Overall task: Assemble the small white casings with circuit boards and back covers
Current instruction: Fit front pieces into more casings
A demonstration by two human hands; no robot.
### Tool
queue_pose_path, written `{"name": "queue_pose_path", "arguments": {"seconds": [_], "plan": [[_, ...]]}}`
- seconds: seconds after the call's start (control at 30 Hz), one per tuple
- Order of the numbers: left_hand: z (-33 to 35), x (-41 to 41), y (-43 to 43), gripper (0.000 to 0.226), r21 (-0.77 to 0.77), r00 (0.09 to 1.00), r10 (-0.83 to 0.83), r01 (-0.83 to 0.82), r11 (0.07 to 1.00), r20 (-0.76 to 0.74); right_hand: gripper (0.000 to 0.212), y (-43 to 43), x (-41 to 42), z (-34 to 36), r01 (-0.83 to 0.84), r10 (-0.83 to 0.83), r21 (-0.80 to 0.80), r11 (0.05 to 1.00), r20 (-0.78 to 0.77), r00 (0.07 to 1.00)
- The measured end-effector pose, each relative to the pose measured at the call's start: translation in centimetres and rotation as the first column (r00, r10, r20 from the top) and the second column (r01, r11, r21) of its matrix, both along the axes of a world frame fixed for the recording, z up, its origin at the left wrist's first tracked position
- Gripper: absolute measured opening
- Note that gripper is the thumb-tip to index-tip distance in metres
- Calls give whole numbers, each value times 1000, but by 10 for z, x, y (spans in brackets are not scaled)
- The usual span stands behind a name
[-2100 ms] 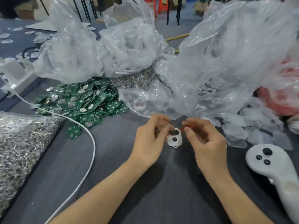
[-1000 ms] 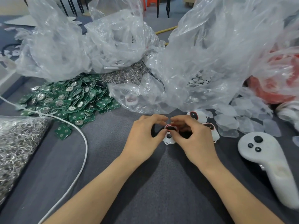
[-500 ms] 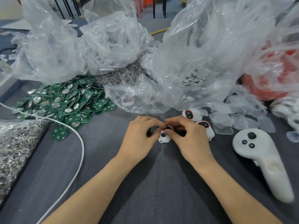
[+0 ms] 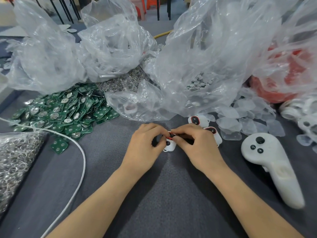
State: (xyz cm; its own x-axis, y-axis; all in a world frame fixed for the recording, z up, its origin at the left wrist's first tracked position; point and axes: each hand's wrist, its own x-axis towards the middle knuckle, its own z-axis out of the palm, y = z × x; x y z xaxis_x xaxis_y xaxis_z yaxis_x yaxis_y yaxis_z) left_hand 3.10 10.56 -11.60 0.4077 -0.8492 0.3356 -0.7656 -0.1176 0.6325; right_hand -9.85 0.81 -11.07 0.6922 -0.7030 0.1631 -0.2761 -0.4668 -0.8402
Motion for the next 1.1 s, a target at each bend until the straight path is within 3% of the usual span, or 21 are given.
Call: {"name": "queue_pose_path", "arguments": {"seconds": [0.37, 0.67, 0.87, 1.1], "plan": [[-2, 1, 0, 12, -58, 997, -68, 67, 996, -25, 18, 1, 1, -2, 2, -3, -70, 998, -15, 1000], [-3, 1, 1, 16, -38, 983, -9, 2, 999, -182, 14, 2, 4, -1, 39, -39, -30, 999, -7, 999], [-1, 1, 1, 13, -27, 980, 0, -6, 1000, -197, 14, 1, 5, 1, 51, -51, 24, 998, -35, 998], [0, -1, 0, 14, -29, 981, 36, -42, 999, -189, 13, -5, 7, 6, 56, -42, 195, 979, -74, 996]]}}
